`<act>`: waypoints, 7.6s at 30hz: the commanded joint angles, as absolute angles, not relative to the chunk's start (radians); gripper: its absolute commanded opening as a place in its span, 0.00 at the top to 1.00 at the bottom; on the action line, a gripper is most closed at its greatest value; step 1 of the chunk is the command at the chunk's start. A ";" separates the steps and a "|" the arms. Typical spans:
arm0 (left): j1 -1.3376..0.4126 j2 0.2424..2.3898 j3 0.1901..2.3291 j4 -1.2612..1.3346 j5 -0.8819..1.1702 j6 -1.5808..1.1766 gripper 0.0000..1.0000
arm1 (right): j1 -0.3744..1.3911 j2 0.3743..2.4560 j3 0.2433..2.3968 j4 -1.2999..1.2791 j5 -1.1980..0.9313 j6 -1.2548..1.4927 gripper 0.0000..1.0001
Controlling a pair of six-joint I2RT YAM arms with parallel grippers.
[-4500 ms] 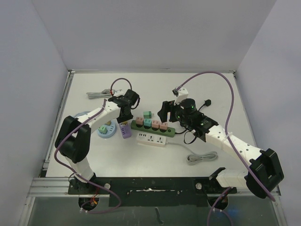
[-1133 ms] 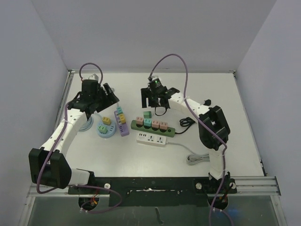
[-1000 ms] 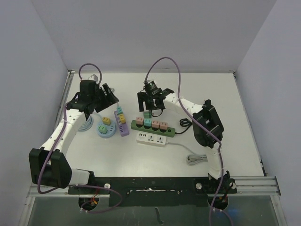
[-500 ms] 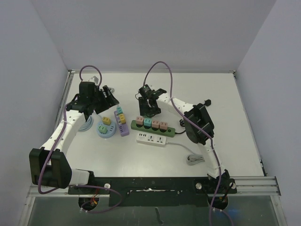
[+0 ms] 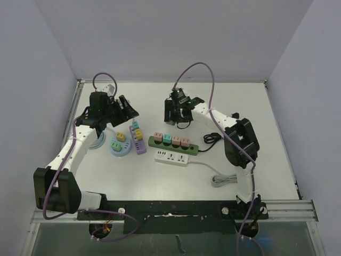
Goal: Insert the plug
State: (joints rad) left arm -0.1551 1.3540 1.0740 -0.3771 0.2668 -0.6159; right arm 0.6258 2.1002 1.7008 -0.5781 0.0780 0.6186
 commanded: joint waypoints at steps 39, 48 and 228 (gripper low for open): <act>-0.610 1.497 1.085 0.394 0.731 0.045 0.69 | 0.381 1.487 1.344 -0.347 -0.865 0.500 0.42; -0.619 1.491 1.136 0.159 0.720 0.199 0.89 | 0.362 1.485 1.366 -0.379 -0.943 0.529 0.37; -0.554 0.381 1.208 -1.021 -0.550 -0.601 0.24 | 0.101 0.447 1.093 -0.955 0.225 0.516 0.10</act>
State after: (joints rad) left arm -0.5545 0.4080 1.1000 -0.8742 -0.4171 -0.5442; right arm 0.1097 0.4984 1.0092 -0.8852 0.1322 0.5083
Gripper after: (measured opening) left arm 0.760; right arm 0.893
